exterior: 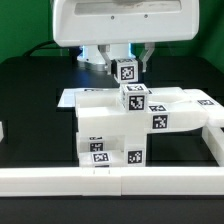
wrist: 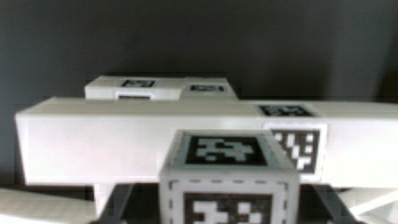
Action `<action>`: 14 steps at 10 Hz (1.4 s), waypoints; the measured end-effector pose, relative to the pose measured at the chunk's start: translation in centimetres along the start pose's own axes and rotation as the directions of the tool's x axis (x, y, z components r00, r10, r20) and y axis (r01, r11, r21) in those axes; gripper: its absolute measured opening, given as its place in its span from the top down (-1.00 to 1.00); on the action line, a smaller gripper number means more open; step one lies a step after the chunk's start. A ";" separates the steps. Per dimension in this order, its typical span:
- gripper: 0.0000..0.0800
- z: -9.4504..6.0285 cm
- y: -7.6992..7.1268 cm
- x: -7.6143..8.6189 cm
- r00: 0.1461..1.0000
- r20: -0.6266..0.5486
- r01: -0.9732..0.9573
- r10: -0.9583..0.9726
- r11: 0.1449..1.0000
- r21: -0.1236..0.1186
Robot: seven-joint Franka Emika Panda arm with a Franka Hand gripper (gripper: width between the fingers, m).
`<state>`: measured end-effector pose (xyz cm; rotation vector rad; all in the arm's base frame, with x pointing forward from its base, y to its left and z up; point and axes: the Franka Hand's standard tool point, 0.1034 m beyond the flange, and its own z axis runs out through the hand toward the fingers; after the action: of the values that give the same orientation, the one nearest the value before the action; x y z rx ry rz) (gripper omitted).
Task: Assemble chair
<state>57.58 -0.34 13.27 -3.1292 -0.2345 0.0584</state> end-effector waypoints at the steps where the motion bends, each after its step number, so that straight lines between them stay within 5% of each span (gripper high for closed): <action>1: 0.28 0.2 0.0 -0.1 1.000 -0.002 0.000 0.000 1.000 -0.002; 14: 0.28 1.7 0.4 -0.1 1.000 -0.026 -0.003 0.002 1.000 -0.023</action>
Offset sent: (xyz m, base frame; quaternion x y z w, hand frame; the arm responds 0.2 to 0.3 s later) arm -0.0101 0.0049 -0.0126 0.0057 -0.0199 -0.0006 0.9998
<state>57.52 -0.72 11.54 -3.1509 -0.2326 0.0150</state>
